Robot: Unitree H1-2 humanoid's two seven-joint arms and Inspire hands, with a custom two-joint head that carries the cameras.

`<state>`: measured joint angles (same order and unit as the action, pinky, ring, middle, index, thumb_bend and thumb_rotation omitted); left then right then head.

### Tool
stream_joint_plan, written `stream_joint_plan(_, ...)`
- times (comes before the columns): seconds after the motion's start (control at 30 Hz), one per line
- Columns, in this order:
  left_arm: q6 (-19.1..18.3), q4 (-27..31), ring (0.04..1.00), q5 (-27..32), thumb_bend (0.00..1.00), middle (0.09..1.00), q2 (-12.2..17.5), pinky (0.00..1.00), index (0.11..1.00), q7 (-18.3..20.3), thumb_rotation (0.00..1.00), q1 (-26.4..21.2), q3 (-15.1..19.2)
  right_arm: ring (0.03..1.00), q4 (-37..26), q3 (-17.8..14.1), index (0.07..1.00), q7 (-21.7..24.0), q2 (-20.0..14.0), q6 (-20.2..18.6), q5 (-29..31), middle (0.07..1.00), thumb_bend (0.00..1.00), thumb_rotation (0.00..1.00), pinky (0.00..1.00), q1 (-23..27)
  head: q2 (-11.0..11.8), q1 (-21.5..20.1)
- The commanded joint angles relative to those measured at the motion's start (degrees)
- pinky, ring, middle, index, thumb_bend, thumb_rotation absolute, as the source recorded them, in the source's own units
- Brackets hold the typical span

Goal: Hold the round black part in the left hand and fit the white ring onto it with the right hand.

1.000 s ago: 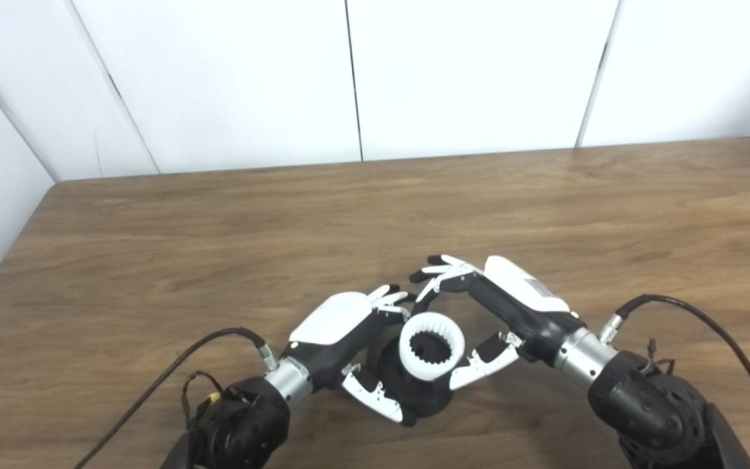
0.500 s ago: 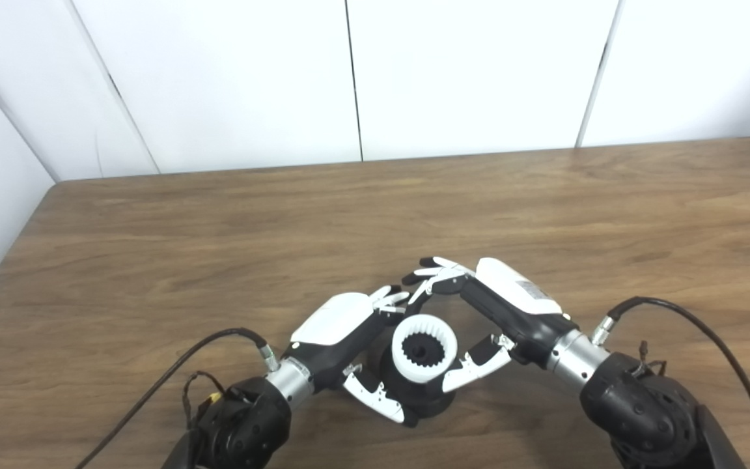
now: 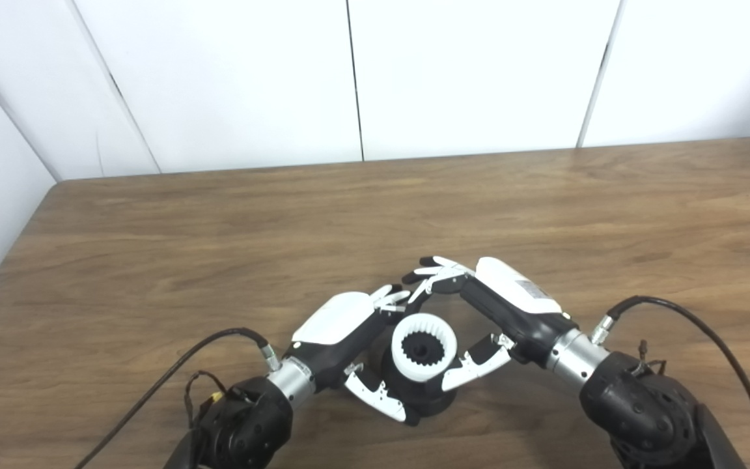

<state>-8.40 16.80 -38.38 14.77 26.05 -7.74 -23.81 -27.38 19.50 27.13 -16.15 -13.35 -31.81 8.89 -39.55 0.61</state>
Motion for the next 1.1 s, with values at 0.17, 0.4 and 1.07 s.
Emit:
stream_joint_plan(0.17, -0.1, 1.4, 1.0, 0.3, 0.94, 0.957, 0.0, 0.91, 0.645, 0.4, 0.28, -1.4, 0.3, 0.947, -0.6, -0.2, 0.488, -0.7, 0.3, 1.5, 0.2, 0.844, 0.52, 0.16, 0.82, 2.2, -0.1, 0.0)
stream_joint_plan(0.4, 0.1, 1.2, 1.0, 0.4, 0.94, 0.956, 0.0, 0.91, 0.645, 0.2, 0.3, -1.3, 0.3, 0.951, -0.6, 0.1, 0.489, -0.4, 0.2, 1.3, 0.1, 0.848, 0.52, 0.16, 0.84, 1.9, 0.0, 0.0)
stream_joint_plan(1.07, 0.2, 1.0, 1.0, 0.5, 0.95, 0.957, -0.1, 0.91, 0.656, 0.0, 0.29, -1.1, 0.4, 0.974, -0.9, 1.6, 0.49, 0.5, -0.1, 0.7, -0.6, 0.856, 0.52, 0.16, 0.86, 1.1, 0.0, -0.3)
